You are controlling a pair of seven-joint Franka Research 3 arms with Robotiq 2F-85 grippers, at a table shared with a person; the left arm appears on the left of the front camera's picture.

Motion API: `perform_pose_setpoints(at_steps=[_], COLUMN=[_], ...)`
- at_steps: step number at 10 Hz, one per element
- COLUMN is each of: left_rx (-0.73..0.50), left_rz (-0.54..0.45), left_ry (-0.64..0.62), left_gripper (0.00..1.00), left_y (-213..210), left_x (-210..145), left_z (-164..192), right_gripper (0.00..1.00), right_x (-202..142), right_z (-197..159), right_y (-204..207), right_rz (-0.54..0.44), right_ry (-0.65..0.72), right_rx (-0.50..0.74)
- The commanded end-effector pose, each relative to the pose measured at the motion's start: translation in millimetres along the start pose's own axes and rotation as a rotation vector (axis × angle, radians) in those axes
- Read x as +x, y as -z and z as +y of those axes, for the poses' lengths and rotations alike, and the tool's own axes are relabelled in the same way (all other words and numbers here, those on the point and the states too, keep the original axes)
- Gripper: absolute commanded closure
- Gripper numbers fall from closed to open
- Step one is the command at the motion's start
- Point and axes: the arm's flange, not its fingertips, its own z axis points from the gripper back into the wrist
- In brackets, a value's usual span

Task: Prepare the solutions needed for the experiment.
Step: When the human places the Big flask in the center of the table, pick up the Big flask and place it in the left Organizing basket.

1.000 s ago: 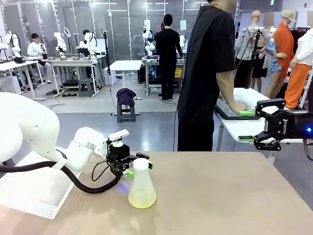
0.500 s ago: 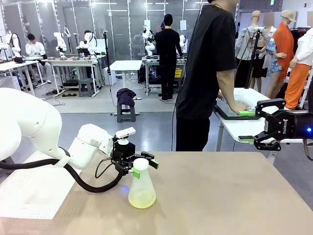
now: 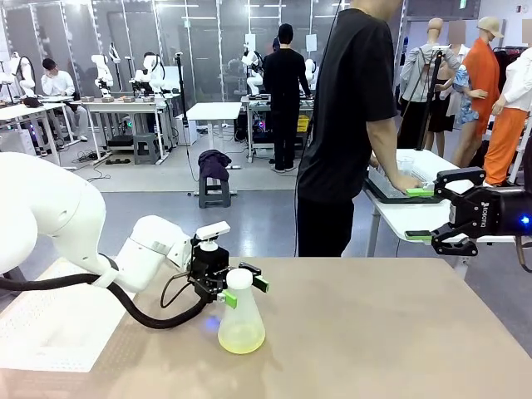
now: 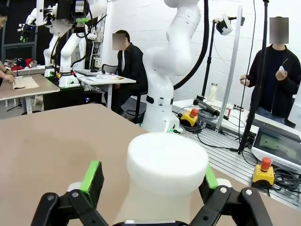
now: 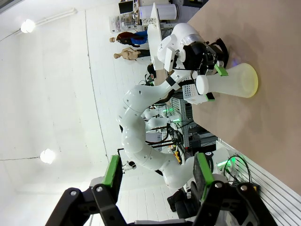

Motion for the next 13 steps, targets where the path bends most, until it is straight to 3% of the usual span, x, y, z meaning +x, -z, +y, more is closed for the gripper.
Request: perform_pose_setpoints(at_steps=[1,3,8,9,10,11,12,13], left_rx=[-0.016,-0.039,-0.059,-0.059,-0.055,-0.056,-0.055,-0.045], left_rz=[-0.003,-0.01,-0.016,-0.014,-0.017,-0.019,-0.023,-0.026], left_ry=[0.061,0.082,0.068,0.067,0.065,0.068,0.07,0.069], left_gripper=[0.0,0.05,0.55,0.61,0.73,0.8,0.92,0.98], left_y=[1.8,-0.6,-0.6,-1.1,-1.4,-2.6,-3.7,-4.0], left_x=[-1.9,-4.0,-5.3,-5.1,-5.1,-4.6,-4.2,-1.5], left_z=[-4.2,-5.6,3.5,5.2,4.5,3.5,1.8,-1.1], right_gripper=[0.23,0.23,0.23,0.23,0.23,0.23,0.23,0.23], right_x=[-0.9,-0.9,-0.9,-0.9,-0.9,-0.9,-0.9,-0.9], right_z=[0.2,0.2,0.2,0.2,0.2,0.2,0.2,0.2], right_y=[-0.7,-0.7,-0.7,-0.7,-0.7,-0.7,-0.7,-0.7], right_rz=[0.006,0.006,0.006,0.006,0.006,0.006,0.006,0.006], right_ry=[0.001,0.001,0.001,0.001,0.001,0.001,0.001,0.001], right_rx=[0.001,0.001,0.001,0.001,0.001,0.001,0.001,0.001])
